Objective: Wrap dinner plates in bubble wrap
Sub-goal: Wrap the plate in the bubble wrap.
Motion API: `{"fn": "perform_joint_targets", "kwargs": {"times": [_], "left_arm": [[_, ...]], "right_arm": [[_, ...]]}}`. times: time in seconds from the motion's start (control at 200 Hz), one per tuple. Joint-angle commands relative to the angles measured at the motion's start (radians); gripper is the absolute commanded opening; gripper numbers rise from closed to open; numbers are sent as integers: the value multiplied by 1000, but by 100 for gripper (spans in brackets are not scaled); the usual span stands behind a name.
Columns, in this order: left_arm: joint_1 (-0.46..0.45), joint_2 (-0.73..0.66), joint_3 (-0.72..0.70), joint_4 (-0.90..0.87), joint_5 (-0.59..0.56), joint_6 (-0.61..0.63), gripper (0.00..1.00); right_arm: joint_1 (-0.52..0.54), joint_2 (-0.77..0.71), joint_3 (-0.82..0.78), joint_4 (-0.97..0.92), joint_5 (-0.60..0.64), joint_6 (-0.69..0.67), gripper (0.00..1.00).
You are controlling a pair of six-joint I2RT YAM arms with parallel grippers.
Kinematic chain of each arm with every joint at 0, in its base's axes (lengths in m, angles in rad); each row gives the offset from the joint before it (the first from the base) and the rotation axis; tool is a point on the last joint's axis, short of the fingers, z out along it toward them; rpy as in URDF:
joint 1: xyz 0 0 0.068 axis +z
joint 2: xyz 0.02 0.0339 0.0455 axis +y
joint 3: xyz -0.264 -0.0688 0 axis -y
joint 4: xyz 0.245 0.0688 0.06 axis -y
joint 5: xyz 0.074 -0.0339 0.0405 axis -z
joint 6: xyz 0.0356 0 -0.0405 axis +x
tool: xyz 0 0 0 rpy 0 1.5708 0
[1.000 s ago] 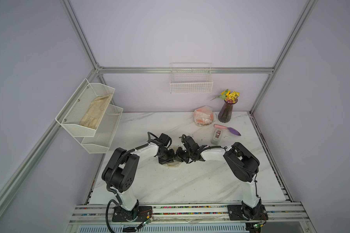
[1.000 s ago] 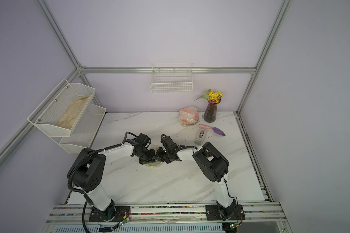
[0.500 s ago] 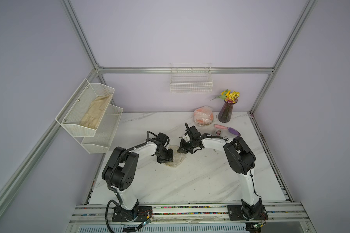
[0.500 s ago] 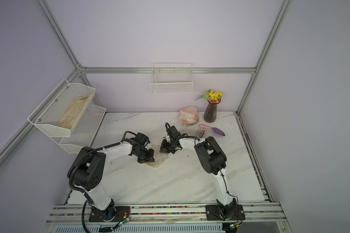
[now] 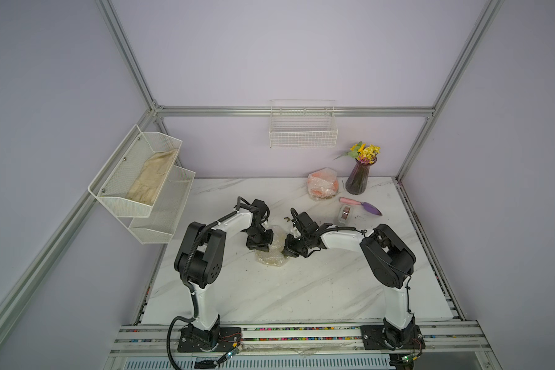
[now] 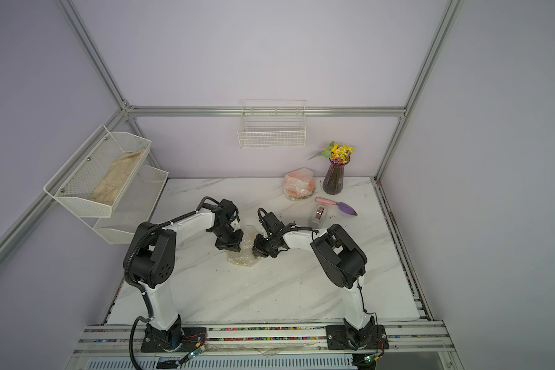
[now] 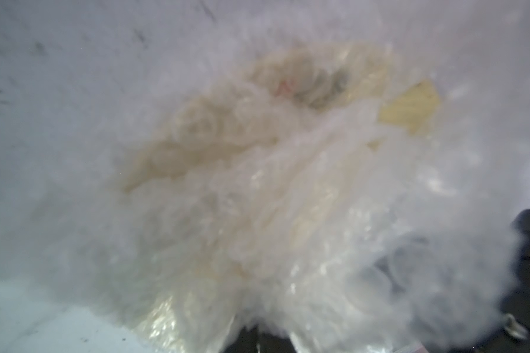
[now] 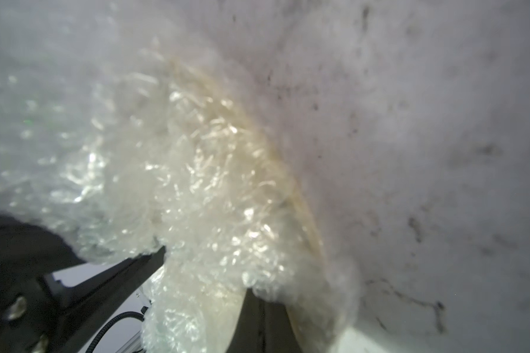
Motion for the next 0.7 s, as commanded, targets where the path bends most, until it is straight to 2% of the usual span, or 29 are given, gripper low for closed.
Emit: {"fn": "perform_joint_targets", "kwargs": {"times": [0.0, 0.135, 0.285, 0.5, 0.695], "left_arm": [[-28, -94, 76, -66, 26, -34, 0], [-80, -142, -39, -16, 97, -121, 0], [-93, -141, -267, 229, 194, -223, 0], [-88, -29, -360, 249, 88, -197, 0], [-64, -27, -404, 248, 53, -189, 0]], "right_arm": [[21, 40, -64, -100, 82, 62, 0], [21, 48, -72, -93, 84, 75, 0], [22, 53, -89, -77, 84, 89, 0], [20, 2, -97, -97, 114, 82, 0], [-14, -134, -60, -186, 179, 72, 0]]}}
